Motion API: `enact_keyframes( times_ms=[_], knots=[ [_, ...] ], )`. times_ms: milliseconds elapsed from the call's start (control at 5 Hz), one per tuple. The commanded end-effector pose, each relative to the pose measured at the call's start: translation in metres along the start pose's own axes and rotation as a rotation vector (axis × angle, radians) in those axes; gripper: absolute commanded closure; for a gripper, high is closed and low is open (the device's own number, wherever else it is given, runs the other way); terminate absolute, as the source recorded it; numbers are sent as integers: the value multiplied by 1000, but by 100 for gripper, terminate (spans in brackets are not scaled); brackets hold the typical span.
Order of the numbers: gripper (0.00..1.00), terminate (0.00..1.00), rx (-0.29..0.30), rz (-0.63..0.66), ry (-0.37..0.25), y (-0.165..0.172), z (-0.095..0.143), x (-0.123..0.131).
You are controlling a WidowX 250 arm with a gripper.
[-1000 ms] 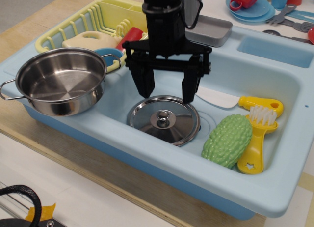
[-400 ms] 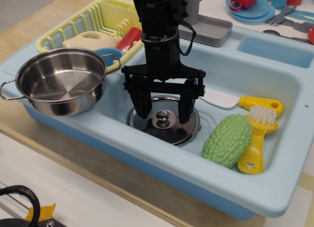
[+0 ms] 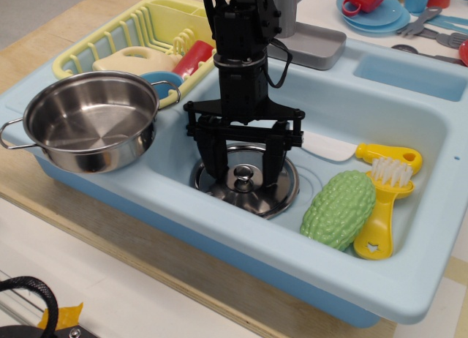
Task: Put lid on pot or pan
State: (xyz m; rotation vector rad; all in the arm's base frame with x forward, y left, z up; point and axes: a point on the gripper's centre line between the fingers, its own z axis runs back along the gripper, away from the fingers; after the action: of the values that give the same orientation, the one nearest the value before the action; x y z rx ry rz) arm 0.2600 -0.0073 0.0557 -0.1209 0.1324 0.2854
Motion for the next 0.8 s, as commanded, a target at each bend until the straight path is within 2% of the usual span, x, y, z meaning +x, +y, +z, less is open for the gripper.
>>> enact_keyframes(
  times_ms=[0,400,600],
  knots=[
    [100,0,-4,2,14,1,1,0],
    [100,0,-20,-63,-89,-4,17,-21],
    [100,0,-19,-126,-164,-11,34,-17]
  ],
)
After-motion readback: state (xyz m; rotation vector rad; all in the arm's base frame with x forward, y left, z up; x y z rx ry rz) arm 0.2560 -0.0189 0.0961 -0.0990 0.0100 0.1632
